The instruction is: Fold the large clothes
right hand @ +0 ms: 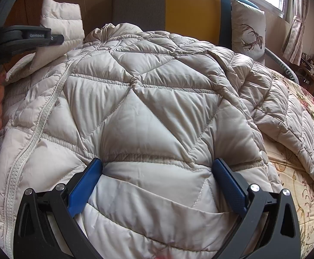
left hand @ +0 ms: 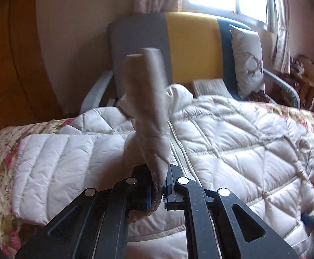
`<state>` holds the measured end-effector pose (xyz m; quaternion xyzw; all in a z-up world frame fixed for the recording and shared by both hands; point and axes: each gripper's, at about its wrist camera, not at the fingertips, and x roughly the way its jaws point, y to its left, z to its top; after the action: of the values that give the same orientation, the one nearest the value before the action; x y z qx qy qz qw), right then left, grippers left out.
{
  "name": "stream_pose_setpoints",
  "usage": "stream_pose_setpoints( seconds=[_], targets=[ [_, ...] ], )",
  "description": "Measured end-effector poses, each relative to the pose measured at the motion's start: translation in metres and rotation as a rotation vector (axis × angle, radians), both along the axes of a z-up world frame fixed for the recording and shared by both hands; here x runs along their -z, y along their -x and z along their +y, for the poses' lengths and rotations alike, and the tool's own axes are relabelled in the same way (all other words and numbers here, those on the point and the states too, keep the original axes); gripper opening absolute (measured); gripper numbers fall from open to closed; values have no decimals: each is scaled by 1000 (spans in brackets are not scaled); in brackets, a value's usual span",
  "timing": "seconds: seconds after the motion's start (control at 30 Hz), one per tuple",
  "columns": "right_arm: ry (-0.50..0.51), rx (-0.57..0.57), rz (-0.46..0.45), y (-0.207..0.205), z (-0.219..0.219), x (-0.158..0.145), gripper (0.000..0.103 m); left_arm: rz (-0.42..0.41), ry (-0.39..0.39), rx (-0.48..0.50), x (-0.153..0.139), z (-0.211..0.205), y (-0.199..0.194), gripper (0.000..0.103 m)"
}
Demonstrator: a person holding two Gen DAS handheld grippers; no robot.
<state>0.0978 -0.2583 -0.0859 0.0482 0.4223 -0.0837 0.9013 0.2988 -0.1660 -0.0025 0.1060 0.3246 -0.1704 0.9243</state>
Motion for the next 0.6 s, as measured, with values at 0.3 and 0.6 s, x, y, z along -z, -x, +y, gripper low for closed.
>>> stream_pose_setpoints(
  seconds=[0.3, 0.6],
  targets=[
    [3, 1, 1, -1, 1, 1, 101, -33, 173, 16, -16, 45, 28, 83],
    [-3, -5, 42, -7, 3, -2, 101, -183, 273, -318, -3, 164, 46, 92]
  ],
)
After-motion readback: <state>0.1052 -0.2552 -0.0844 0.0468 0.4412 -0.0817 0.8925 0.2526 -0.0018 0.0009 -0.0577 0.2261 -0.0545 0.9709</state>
